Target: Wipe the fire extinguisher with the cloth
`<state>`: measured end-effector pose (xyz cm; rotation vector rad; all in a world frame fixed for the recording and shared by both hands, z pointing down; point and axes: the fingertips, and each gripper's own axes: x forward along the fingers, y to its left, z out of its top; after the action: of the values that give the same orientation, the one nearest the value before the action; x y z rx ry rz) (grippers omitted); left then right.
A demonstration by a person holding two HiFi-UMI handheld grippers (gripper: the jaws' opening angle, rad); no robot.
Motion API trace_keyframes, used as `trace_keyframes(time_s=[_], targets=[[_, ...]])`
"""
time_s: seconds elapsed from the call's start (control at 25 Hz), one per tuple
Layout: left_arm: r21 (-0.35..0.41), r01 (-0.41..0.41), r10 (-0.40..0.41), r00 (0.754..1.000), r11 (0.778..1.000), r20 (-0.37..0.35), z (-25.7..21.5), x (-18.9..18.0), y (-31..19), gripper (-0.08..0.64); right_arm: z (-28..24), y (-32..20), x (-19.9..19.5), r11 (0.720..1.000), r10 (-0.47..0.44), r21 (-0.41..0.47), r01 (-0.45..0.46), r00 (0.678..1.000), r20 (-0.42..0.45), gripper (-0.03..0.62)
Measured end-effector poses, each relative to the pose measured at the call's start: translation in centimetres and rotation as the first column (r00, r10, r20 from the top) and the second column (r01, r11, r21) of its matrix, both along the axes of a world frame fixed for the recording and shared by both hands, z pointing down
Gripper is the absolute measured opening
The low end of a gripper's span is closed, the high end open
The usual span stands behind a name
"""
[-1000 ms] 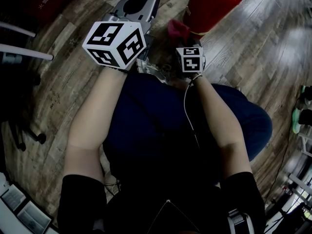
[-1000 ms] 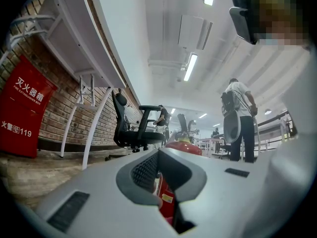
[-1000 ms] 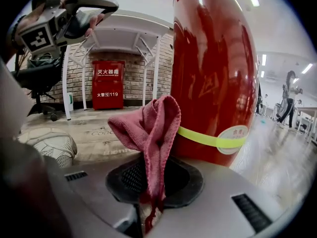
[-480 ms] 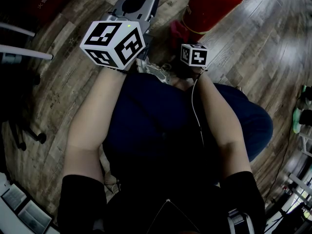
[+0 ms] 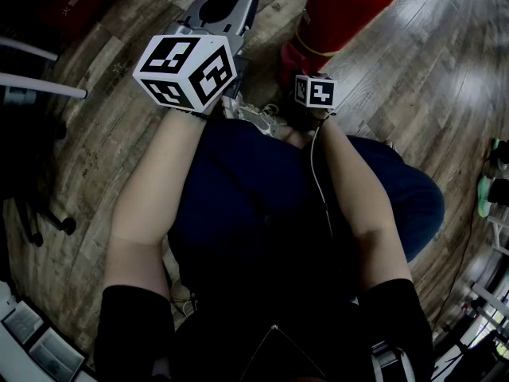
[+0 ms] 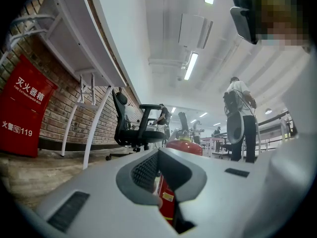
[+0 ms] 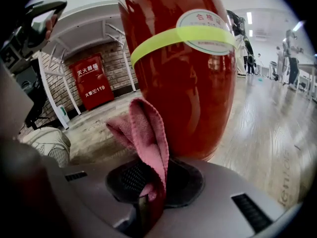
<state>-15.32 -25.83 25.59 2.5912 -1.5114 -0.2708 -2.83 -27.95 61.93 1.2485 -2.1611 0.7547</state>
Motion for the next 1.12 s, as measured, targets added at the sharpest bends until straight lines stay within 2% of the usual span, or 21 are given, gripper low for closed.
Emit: trace_keyframes(time_s=[0.28, 0.48, 0.6, 0.76, 0.92, 1.12], targets=[[-0.002, 0.010, -0.010, 1.000, 1.000, 0.026, 0.3, 0.1, 0.1, 0.014, 0.1, 0.3, 0.1, 0.999, -0.032, 0.027, 0.033, 0.998, -0.049, 0.063], [0.005, -0.003, 0.003, 0.999, 1.000, 0.044, 0.6, 0.5, 0.3, 0.014, -3.4, 1.0, -1.5, 0.982, -0.144, 0.116, 0.151, 0.987, -0.065, 0.063], [0.011, -0.010, 0.009, 0.999, 1.000, 0.050, 0.5, 0.7, 0.6, 0.014, -8.4, 2.3, -3.3, 0.941, -0.254, 0.211, 0.263, 0.965, -0.069, 0.063], [0.025, -0.016, 0.014, 0.998, 1.000, 0.064, 0.4, 1.1, 0.8, 0.014, -16.3, 4.4, -4.1, 0.843, -0.382, 0.363, 0.396, 0.917, -0.115, 0.063], [0.025, -0.021, 0.019, 0.997, 0.999, 0.078, 0.5, 1.6, 0.9, 0.014, -23.8, 6.0, -1.7, 0.786, -0.395, 0.478, 0.392, 0.913, -0.098, 0.063], [0.019, -0.024, 0.022, 0.995, 1.000, 0.096, 0.6, 2.0, 0.8, 0.014, -31.1, 6.1, 3.0, 0.731, -0.343, 0.608, 0.308, 0.937, -0.062, 0.063]])
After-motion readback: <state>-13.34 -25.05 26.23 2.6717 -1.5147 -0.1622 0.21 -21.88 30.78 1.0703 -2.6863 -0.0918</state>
